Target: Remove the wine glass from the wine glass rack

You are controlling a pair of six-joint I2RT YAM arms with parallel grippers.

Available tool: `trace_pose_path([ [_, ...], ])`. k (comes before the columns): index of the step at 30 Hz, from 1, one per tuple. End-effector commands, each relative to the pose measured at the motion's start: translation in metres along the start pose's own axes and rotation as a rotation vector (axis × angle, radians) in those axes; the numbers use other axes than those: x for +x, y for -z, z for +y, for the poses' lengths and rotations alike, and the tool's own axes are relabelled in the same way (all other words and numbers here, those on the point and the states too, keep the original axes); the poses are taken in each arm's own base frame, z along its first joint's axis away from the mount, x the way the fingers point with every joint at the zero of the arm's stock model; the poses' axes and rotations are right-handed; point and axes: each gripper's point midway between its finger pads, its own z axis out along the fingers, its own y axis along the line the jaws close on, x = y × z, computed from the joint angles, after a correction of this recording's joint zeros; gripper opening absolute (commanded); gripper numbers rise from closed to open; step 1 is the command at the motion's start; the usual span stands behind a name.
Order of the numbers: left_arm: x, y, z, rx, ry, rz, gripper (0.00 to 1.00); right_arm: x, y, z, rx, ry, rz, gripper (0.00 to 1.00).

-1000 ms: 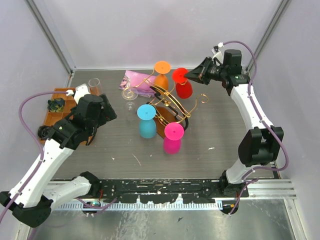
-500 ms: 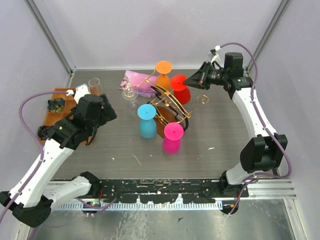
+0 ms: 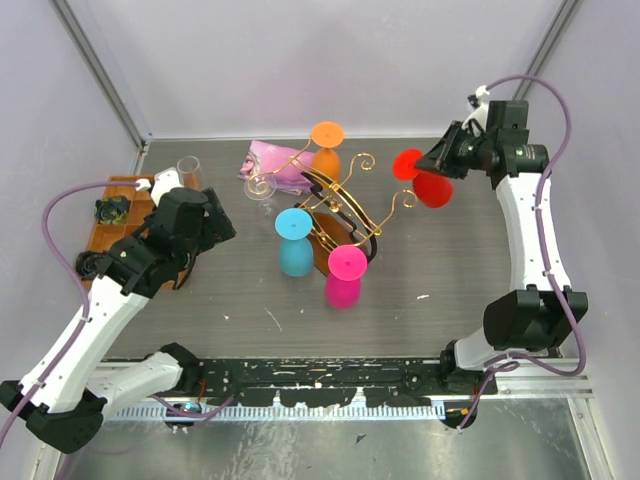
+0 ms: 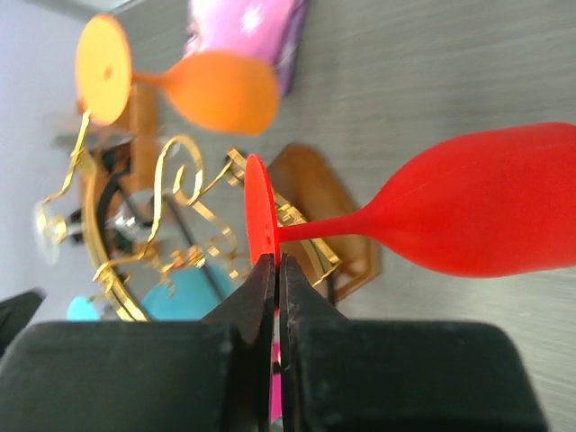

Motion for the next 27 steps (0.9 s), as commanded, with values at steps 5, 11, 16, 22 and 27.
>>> trace_pose_path([
  [5,-0.008,0.003,-0.002,0.015,0.009,-0.032,0.99,-0.075,0.01,-0.104,0.609,0.181,-0.221,0.01],
  [11,-0.002,-0.003,-0.003,0.005,-0.006,-0.013,0.99,-0.121,-0.012,-0.183,1.098,0.319,-0.246,0.01],
  [16,-0.003,-0.006,-0.007,0.008,-0.007,-0.012,0.99,-0.151,-0.031,-0.209,1.369,0.468,-0.223,0.0],
  [22,-0.001,-0.008,-0.004,0.005,0.025,-0.027,0.99,-0.157,-0.062,-0.25,1.526,0.554,-0.169,0.01],
  [27,-0.008,-0.002,-0.002,0.015,0.034,-0.058,0.99,-0.141,-0.074,-0.283,1.673,0.608,-0.097,0.01],
])
